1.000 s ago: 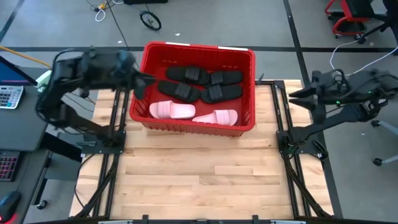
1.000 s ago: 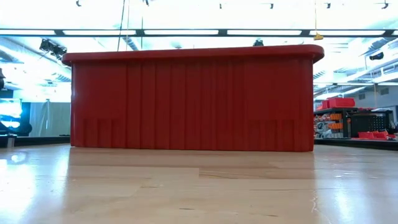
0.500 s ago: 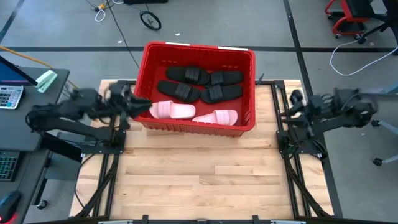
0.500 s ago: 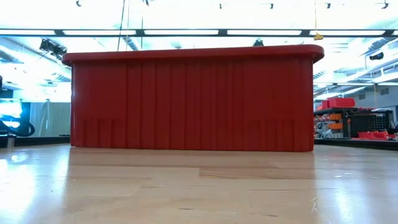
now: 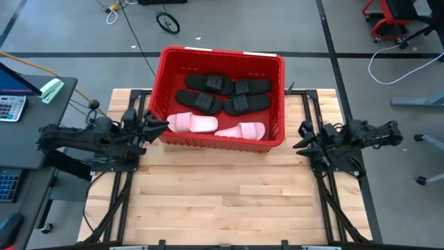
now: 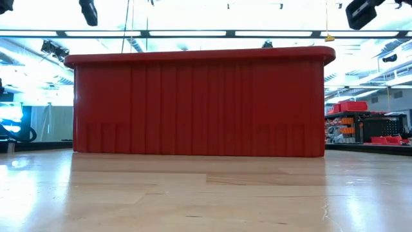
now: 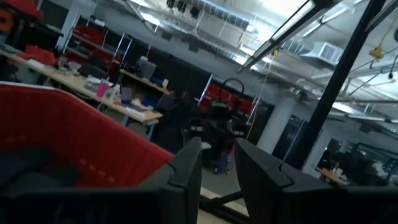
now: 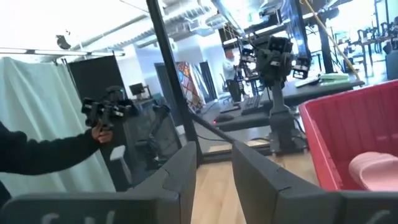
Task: Pick and place slides into bin
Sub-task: Return to Home Position
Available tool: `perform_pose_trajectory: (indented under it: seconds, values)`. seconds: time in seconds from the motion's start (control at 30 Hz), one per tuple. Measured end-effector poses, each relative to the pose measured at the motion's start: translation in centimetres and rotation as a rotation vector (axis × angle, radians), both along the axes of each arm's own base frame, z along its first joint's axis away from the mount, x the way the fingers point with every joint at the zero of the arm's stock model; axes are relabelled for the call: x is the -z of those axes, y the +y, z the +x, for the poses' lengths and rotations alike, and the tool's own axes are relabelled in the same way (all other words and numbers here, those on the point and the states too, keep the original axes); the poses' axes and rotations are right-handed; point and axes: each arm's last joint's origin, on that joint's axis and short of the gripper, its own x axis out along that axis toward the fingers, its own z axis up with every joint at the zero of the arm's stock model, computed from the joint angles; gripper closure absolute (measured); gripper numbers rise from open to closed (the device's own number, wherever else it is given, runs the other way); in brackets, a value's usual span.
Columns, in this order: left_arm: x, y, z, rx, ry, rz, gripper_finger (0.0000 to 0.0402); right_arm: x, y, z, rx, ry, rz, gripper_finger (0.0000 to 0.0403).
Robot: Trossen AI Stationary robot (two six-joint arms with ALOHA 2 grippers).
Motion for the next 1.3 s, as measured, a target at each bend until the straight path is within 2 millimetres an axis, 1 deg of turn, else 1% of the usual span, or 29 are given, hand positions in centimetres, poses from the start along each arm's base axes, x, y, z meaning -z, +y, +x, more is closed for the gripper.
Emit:
perform_pose_trajectory:
  seconds: [0.1,0.23,0.37,0.47,0.63,0.73,0.93,1.07,1.23,1.3]
  values:
    - [0.3,0.1,-1.1,-0.002,-0.028,0.002,0.0303,0.9,0.0,0.1,0.001,-0.049,0.007,0.0294]
    - [0.5,0.2,-2.4,-0.011,-0.041,0.021,0.0305,1.9,0.0,0.0,-0.002,-0.055,0.020,0.0294]
    - [1.0,0.4,-3.6,-0.021,-0.009,0.012,0.0301,2.0,-0.1,-0.3,0.000,-0.076,0.018,0.0294]
    - [1.4,0.6,-4.3,-0.049,0.015,-0.007,0.0299,1.9,-0.1,-0.4,0.009,-0.096,-0.014,0.0294]
    - [1.3,0.8,-5.5,-0.094,-0.024,-0.007,0.0302,1.8,-0.1,-0.5,0.017,-0.115,-0.042,0.0294]
    - [1.2,0.8,-6.0,-0.103,-0.040,0.018,0.0305,1.8,-0.2,-0.5,0.031,-0.122,-0.046,0.0294]
    - [1.3,0.8,-6.1,-0.116,-0.028,0.056,0.0301,1.8,-0.3,-0.5,0.073,-0.119,-0.051,0.0294]
    - [1.4,0.8,-6.1,-0.116,-0.016,0.059,0.0302,1.8,-0.3,-0.5,0.072,-0.120,-0.057,0.0293]
    - [1.3,0.9,-7.0,-0.118,-0.061,0.053,0.0307,2.0,-0.2,-0.5,0.051,-0.108,-0.065,0.0293]
    - [1.2,0.9,-7.0,-0.117,-0.067,0.053,0.0307,2.1,-0.2,-0.7,0.046,-0.092,-0.064,0.0293]
